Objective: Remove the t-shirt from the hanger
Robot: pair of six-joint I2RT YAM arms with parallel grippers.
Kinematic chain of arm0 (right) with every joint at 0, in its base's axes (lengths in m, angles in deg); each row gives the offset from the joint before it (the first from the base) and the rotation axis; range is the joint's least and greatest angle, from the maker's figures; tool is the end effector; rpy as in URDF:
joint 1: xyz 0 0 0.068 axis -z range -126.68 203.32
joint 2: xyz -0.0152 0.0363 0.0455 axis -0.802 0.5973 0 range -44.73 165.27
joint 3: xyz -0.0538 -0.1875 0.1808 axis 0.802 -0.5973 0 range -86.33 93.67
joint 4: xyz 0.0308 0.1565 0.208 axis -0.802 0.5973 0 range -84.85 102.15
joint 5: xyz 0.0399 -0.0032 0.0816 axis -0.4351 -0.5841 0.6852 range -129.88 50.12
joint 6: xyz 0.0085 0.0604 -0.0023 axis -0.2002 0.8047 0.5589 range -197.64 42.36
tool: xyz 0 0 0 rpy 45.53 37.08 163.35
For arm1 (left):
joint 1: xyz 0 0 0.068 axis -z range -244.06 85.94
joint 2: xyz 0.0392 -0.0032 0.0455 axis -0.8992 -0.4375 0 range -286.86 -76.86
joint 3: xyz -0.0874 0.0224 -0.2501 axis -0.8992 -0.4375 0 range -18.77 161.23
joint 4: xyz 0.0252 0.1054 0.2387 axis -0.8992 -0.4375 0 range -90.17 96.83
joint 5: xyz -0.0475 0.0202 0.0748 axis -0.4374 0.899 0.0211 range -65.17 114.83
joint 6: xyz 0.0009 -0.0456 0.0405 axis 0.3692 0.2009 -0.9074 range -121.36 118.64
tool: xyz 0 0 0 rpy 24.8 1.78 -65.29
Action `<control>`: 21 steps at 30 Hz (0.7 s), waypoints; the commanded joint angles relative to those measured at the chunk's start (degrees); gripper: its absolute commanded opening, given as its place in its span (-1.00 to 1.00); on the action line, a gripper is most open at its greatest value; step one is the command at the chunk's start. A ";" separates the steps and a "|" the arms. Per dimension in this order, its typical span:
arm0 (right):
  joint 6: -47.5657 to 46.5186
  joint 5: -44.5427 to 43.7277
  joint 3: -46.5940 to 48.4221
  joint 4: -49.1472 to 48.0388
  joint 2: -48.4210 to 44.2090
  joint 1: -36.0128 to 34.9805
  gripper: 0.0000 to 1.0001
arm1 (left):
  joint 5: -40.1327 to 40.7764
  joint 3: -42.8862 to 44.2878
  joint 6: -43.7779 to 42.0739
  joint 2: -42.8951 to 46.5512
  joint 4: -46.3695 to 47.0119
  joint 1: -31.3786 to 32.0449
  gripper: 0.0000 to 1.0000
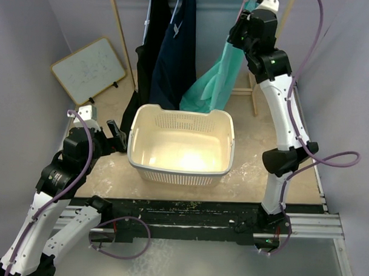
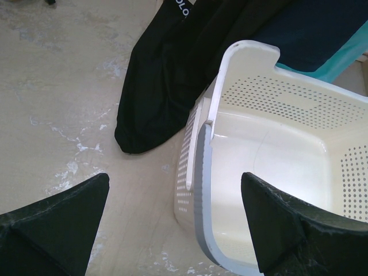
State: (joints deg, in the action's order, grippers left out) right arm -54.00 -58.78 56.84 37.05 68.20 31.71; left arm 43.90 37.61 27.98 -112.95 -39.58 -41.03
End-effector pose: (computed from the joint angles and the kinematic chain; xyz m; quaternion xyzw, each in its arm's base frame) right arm 0.3953 0.1406 0.5222 0.1269 0.7054 0.1557 0.6797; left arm 0.1230 -0.0361 0.3547 -0.1336 0.8308 -0.1040 0.5302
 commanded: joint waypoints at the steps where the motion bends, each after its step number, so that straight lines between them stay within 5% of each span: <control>1: 0.29 -3.16 -3.42 1.35 -4.74 3.79 -0.29 | -0.16 0.48 -0.80 0.48 1.50 0.19 0.98; 6: 0.55 -1.53 -10.23 -2.11 -8.45 6.25 -0.42 | -0.35 0.39 -0.82 0.55 1.68 0.18 0.98; 14: 0.20 2.47 -2.53 1.04 -4.23 7.89 -0.51 | -0.27 0.40 -0.81 0.32 1.50 0.24 0.98; 16: 0.05 2.37 -2.36 1.00 -4.17 7.97 -0.62 | -0.18 0.40 -0.76 0.41 1.57 0.19 0.98; 18: -0.32 1.93 -2.72 0.83 -4.56 7.94 -1.00 | -0.17 0.34 -0.69 0.48 1.63 0.18 0.98; 21: -1.71 1.97 -3.26 -0.26 -5.30 7.98 -1.00 | -0.26 0.25 -0.84 0.34 1.64 0.18 0.98</control>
State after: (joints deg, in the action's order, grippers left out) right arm -54.09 -56.20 51.93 38.69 64.61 39.34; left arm 43.68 37.61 27.98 -112.78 -39.58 -41.03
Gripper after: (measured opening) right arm 0.032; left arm 0.990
